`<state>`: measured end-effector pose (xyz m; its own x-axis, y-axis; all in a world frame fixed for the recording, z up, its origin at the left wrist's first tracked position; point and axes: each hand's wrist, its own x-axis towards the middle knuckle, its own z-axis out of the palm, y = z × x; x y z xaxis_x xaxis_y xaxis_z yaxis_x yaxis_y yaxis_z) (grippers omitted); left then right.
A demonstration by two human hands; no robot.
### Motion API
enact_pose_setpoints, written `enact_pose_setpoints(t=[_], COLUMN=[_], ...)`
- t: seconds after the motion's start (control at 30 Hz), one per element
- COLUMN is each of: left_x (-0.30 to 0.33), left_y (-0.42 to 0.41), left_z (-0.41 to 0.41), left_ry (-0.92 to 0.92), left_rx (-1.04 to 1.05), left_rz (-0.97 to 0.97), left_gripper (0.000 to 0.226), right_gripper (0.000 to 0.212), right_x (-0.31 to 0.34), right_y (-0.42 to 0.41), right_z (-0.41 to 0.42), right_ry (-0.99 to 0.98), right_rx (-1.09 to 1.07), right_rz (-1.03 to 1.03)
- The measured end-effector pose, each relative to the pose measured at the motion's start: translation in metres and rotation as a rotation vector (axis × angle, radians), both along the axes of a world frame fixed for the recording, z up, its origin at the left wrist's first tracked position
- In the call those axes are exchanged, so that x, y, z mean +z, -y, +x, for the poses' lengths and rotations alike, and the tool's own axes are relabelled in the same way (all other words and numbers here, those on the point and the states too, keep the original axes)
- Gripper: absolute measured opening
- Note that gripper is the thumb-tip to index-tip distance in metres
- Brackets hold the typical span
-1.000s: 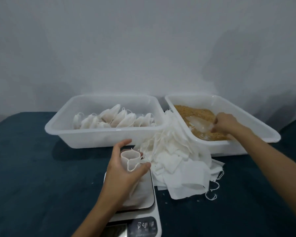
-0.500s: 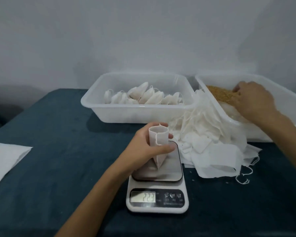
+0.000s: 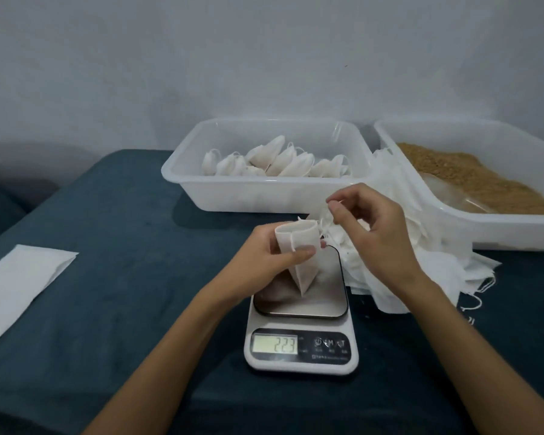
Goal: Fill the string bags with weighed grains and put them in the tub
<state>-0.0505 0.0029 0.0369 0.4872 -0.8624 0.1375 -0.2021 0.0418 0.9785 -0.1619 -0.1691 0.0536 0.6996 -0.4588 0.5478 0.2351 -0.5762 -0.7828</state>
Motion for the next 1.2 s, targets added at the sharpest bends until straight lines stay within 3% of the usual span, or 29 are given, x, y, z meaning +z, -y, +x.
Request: enact_pose_setpoints(t=[0.1,0.17,0.23,0.27,0.33,0.43,0.57,0.7,0.8,0.9,0.97,1.03,1.2], left_x=[0.003,0.007,0.012,0.014,0.016,0.011,0.009,0.005,0.007,0.012,0.017,0.022,0.048], left_y=[0.008,0.017,0.024,0.027,0.032,0.035,0.039,0.034,0.031,0.028,0.026,0.026,0.041], left_z=[-0.004,-0.005,-0.005,-0.007,-0.01,-0.013,-0.015,-0.014,-0.012,-0.018,-0.024,-0.021,0.006], left_ry=[0.021,0.14,0.289,0.334,0.413,0.593,0.75,0.712,0.787,0.896,0.951,0.964,0.876], left_rx=[0.139,0.26,0.309,0.318,0.333,0.365,0.403,0.375,0.353,0.267,0.197,0.19,0.248], left_rz=[-0.106,-0.163,-0.193,-0.184,-0.163,-0.154,-0.176,-0.121,-0.092,-0.067,-0.039,-0.028,-0.009], left_gripper=[0.025,0.032,0.012,0.015,0.045,0.059,0.05,0.04,0.008,0.03,0.034,0.034,0.03], right_gripper=[0.016,0.026,0.034,0.037,0.039,0.032,0.006,0.006,0.019,0.03,0.033,0.029,0.021], right_x=[-0.001,0.0,0.0,0.0,-0.001,-0.003,-0.006,0.0,0.006,0.009,0.009,0.008,0.01], right_y=[-0.011,-0.019,-0.023,-0.023,-0.022,-0.021,-0.016,-0.003,0.005,0.02,0.027,0.029,0.037], right_z=[-0.001,-0.002,-0.003,-0.004,-0.005,-0.005,-0.002,-0.005,-0.011,-0.014,-0.015,-0.015,-0.014], right_ry=[0.058,0.087,0.072,0.06,0.047,0.046,0.063,0.112,0.151,0.283,0.324,0.319,0.357], right_rx=[0.031,0.028,0.042,0.05,0.061,0.057,0.017,0.132,0.392,0.5,0.466,0.471,0.288], right_rz=[-0.01,-0.013,-0.007,-0.011,-0.008,0.05,0.045,0.311,0.738,1.1,1.142,1.06,0.984])
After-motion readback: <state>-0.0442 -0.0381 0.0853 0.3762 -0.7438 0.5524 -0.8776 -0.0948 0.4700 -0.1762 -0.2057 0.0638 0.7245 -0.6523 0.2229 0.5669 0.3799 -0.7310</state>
